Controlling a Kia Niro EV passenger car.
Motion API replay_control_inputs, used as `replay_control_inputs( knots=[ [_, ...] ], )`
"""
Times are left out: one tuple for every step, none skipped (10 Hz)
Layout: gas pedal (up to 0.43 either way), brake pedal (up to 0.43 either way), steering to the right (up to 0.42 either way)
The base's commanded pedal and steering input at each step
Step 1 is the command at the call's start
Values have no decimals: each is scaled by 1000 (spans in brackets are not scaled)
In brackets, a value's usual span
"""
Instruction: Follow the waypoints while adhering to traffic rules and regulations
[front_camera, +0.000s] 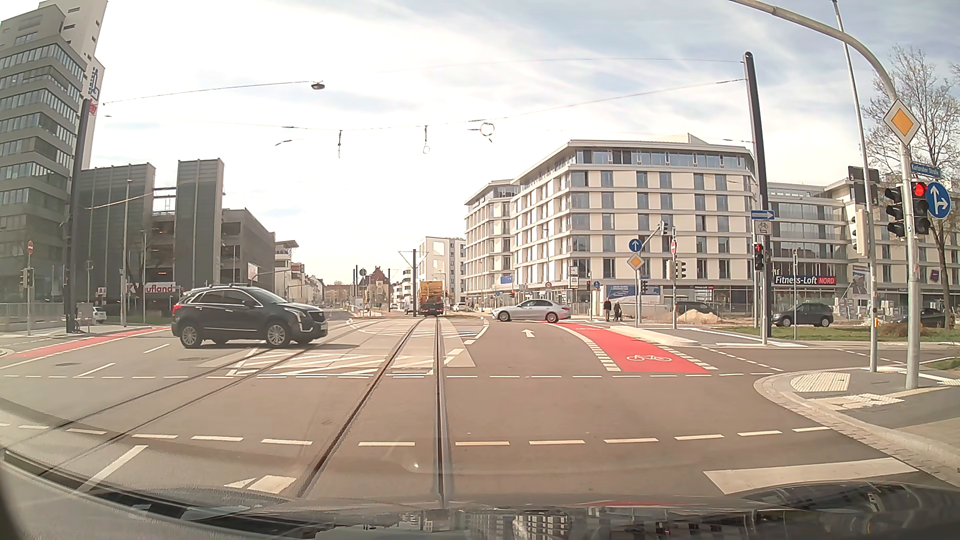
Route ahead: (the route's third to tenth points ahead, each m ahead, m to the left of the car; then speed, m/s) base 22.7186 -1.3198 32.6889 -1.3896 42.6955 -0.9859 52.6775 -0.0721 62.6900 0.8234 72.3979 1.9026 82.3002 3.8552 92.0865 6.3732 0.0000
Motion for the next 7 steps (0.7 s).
replay_control_inputs(
  knots=[
    [0, 201, 61],
    [0, 201, 60],
    [0, 201, 61],
    [0, 201, 61],
    [0, 201, 61],
    [0, 201, 60],
    [0, 201, 61]
  ],
)
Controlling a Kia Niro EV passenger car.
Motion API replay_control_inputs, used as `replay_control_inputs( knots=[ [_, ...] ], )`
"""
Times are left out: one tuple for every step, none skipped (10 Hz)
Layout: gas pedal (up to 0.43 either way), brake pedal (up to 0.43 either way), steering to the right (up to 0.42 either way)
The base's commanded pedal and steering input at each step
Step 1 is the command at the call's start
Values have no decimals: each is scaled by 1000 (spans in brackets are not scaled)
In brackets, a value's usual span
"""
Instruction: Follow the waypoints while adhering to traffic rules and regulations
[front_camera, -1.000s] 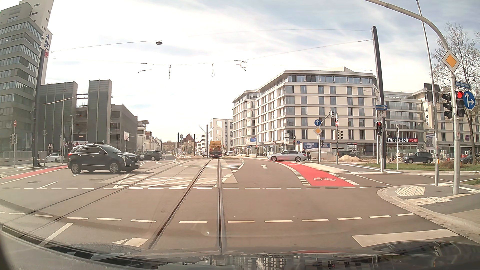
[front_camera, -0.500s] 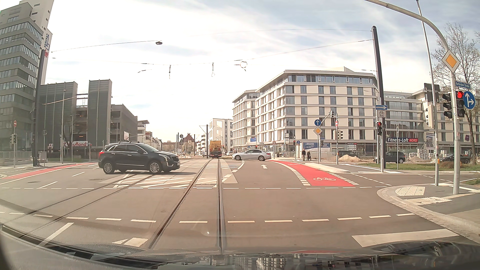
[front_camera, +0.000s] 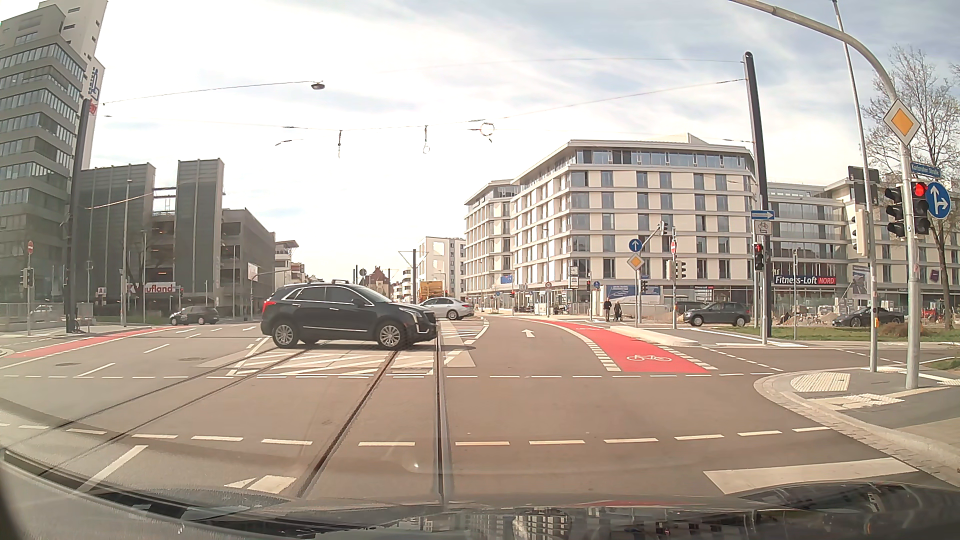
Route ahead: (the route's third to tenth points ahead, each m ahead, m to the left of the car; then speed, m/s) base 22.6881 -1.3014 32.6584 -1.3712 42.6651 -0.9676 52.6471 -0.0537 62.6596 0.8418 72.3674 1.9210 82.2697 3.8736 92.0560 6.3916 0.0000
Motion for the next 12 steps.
replay_control_inputs(
  knots=[
    [0, 201, 61],
    [0, 201, 61],
    [0, 201, 61],
    [0, 201, 61],
    [0, 201, 61],
    [0, 201, 61],
    [0, 201, 61],
    [0, 201, 61],
    [0, 201, 61],
    [0, 201, 61],
    [0, 201, 61],
    [0, 201, 61]
  ],
)
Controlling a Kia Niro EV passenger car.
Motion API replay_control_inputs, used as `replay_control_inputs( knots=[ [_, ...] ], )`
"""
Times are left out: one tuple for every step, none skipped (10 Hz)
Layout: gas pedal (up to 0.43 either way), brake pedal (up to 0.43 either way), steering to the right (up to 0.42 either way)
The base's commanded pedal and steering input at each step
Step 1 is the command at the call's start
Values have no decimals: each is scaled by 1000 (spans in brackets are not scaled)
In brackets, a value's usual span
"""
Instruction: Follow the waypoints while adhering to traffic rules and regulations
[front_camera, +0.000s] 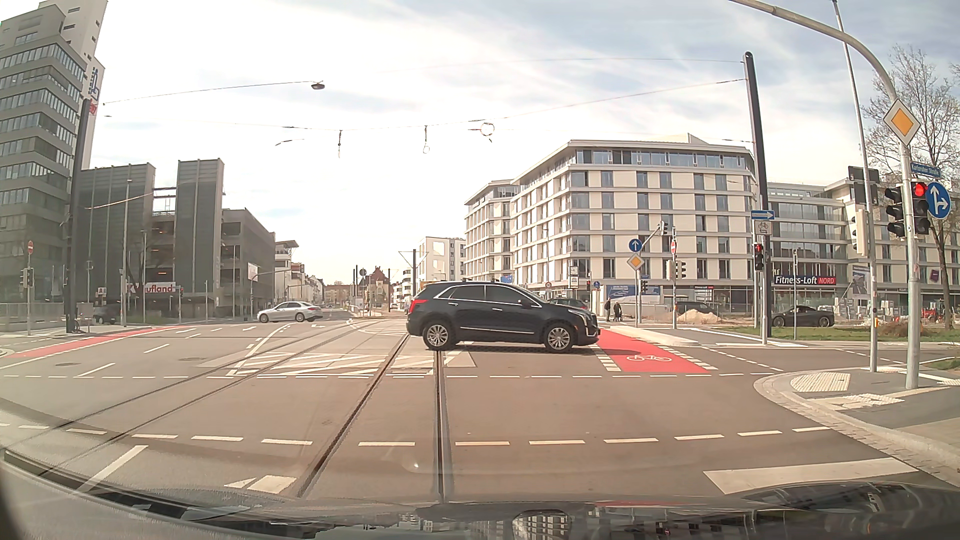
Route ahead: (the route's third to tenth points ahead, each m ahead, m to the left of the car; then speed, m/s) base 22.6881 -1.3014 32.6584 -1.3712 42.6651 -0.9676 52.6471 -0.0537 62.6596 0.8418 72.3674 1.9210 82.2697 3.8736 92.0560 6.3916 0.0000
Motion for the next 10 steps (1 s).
replay_control_inputs(
  knots=[
    [0, 201, 61],
    [0, 201, 61],
    [0, 201, 61],
    [0, 201, 61],
    [0, 201, 61],
    [0, 201, 61],
    [0, 201, 61],
    [0, 195, 61],
    [0, 201, 61],
    [0, 201, 61]
  ],
)
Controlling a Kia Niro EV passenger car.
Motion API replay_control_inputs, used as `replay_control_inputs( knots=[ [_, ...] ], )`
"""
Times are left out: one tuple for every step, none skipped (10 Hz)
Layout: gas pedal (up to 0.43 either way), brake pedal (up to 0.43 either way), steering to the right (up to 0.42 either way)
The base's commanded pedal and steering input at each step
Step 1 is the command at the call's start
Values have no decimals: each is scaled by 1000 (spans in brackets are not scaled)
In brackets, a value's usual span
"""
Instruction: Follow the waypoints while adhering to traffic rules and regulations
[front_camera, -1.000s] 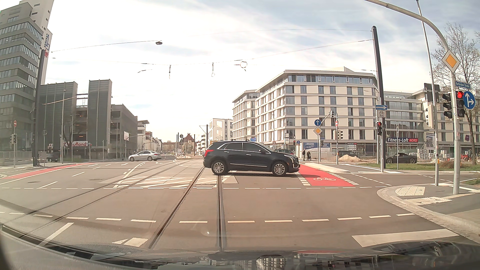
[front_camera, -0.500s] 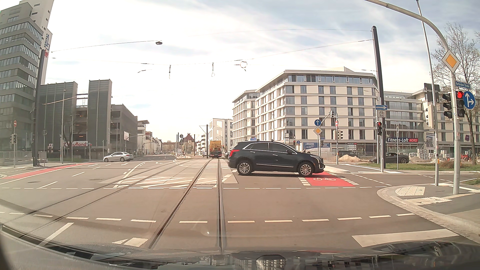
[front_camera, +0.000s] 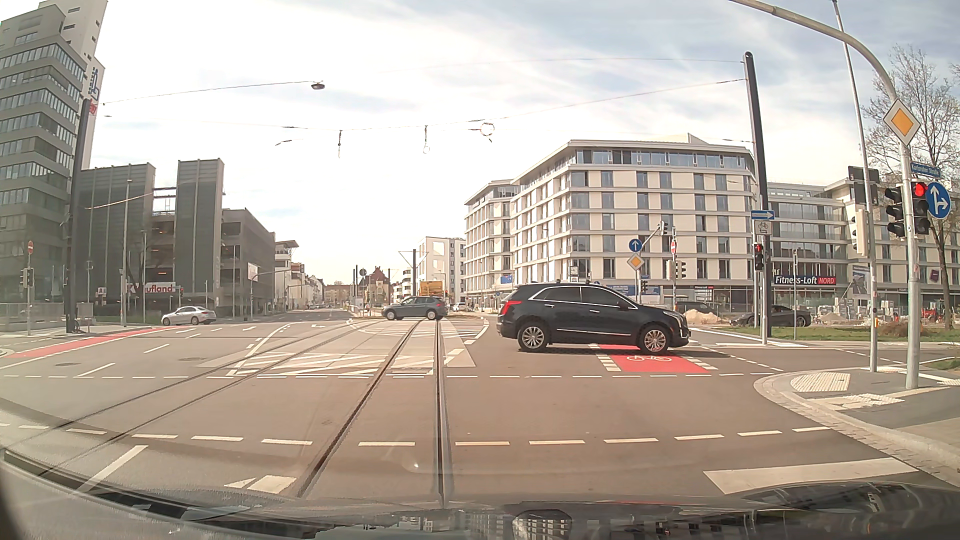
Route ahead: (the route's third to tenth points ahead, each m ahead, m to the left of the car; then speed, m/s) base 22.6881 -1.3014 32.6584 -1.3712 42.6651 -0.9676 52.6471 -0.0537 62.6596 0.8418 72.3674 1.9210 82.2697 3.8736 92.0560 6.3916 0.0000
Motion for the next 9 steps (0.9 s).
replay_control_inputs(
  knots=[
    [0, 201, 61],
    [0, 201, 61],
    [0, 195, 61],
    [0, 201, 61],
    [0, 201, 61],
    [0, 201, 61],
    [0, 201, 61],
    [0, 201, 61],
    [0, 201, 61]
  ],
)
